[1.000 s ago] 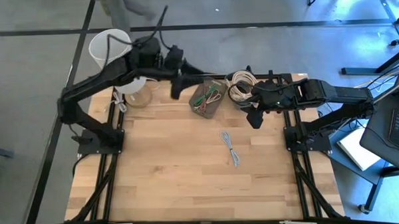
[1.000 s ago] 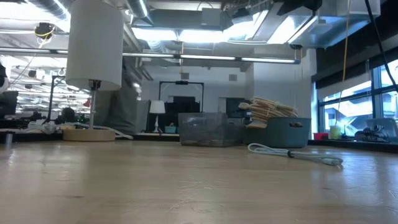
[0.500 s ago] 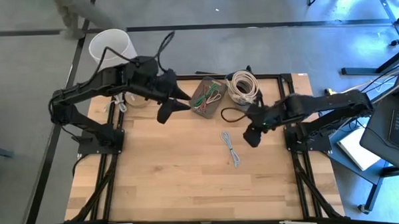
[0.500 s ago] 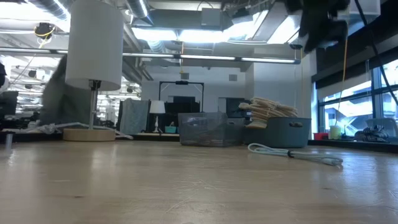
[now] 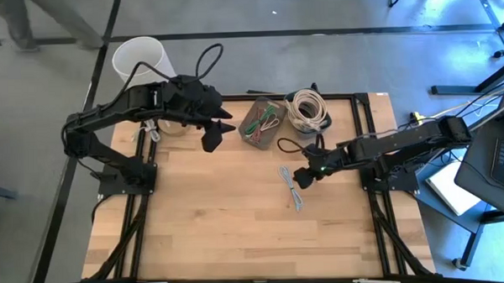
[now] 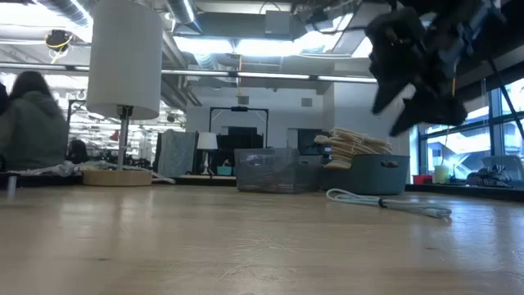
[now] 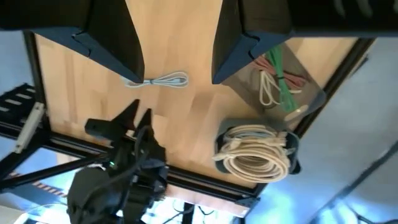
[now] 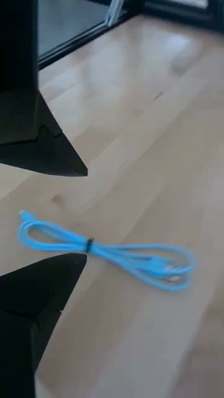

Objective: Pick & Place USB Port
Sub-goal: Put the light blue charger cable into the black transparent bin

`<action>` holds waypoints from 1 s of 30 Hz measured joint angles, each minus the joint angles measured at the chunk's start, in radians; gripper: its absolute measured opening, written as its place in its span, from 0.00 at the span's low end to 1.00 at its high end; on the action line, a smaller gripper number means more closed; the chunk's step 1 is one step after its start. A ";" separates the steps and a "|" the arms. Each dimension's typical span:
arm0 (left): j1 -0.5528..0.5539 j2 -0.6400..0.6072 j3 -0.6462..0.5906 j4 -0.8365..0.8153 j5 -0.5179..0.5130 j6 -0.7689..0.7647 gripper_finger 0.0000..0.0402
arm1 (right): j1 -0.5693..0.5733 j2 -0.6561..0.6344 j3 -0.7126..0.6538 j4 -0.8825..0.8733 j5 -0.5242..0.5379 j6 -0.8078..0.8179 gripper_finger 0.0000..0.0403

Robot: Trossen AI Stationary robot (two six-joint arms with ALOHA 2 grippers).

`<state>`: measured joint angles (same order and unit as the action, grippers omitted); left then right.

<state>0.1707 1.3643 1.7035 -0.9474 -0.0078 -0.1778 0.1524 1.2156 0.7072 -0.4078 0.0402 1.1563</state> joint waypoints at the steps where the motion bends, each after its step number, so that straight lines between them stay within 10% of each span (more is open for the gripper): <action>1: 0.000 0.000 0.000 0.000 -0.009 0.001 0.45 | 0.000 0.001 -0.014 0.001 -0.010 0.014 0.54; 30: 0.048 0.000 -0.001 0.008 -0.052 0.035 0.45 | 0.002 0.464 0.148 0.037 -0.171 -0.289 0.38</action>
<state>0.2188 1.3647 1.7027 -0.9395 -0.0597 -0.1429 0.1543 1.6800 0.8549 -0.3706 -0.1307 0.8677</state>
